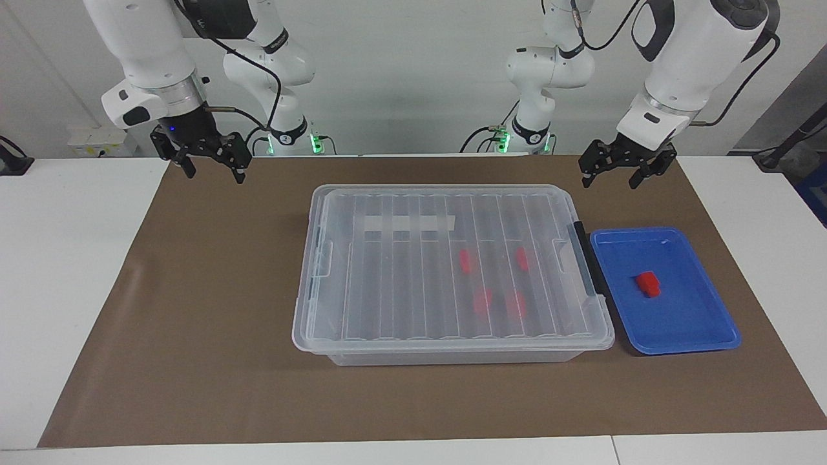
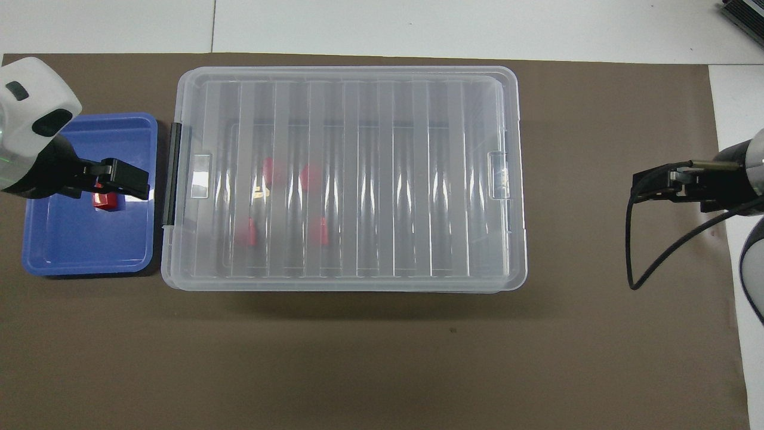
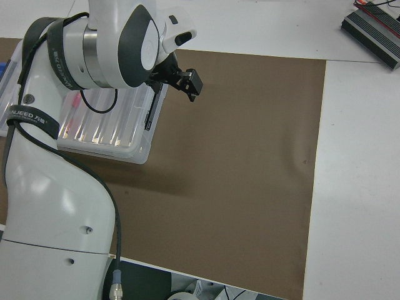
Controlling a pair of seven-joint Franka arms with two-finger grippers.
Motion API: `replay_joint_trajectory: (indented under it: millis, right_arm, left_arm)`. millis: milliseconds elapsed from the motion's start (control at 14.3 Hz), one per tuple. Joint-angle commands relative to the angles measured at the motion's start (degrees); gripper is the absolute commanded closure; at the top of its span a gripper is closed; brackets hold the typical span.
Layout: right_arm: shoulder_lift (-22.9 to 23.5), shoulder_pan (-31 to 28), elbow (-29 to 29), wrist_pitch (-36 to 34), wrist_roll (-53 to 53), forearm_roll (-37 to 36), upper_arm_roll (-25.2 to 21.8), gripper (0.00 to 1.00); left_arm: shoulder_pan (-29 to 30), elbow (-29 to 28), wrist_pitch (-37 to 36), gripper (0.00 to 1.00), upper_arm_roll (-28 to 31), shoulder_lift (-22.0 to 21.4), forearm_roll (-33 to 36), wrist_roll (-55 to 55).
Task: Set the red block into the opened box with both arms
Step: 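Reach the right gripper to the near edge of the clear lid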
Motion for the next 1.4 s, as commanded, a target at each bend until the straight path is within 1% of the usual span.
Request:
replay_joint_trajectory:
  millis: [0, 350, 420, 490, 629, 839, 1119, 1329]
  right_arm:
    - [-0.63, 0.32, -0.67, -0.49, -1.96, 0.62, -0.64, 0.00]
    - [-0.72, 0.23, -0.58, -0.66, -2.04, 0.62, -0.64, 0.00]
    - [-0.72, 0.23, -0.76, 0.30, -1.70, 0.62, -0.64, 0.00]
    - [-0.72, 0.05, -1.28, 1.52, -1.35, 0.62, -0.64, 0.09]
    - [-0.54, -0.04, -2.51, 4.86, -1.08, 0.62, -0.29, 0.09]
    - [0.77, 0.14, -4.89, 10.48, 1.99, 0.62, 0.94, 0.09]
    - [4.64, 0.23, -6.03, 17.42, 6.03, 0.62, 5.15, 0.11]
    - [7.71, 0.23, -6.30, 21.91, 8.75, 0.62, 7.26, 0.12]
  left_arm:
    - [0.21, -1.98, 0.76, 0.00, 0.10, -1.60, -0.79, -0.52]
    - [0.21, -1.98, 0.76, 0.00, 0.10, -1.60, -0.79, -0.52]
    - [0.21, -1.98, 0.76, 0.00, 0.10, -1.60, -0.79, -0.52]
    - [0.21, -1.98, 0.76, 0.00, 0.10, -1.60, -0.79, -0.52]
    - [0.21, -1.98, 0.76, 0.00, 0.10, -1.60, -0.79, -0.52]
    - [0.21, -1.98, 0.76, 0.00, 0.10, -1.60, -0.79, -0.52]
    - [0.21, -1.98, 0.76, 0.00, 0.10, -1.60, -0.79, -0.52]
    - [0.21, -1.98, 0.76, 0.00, 0.10, -1.60, -0.79, -0.52]
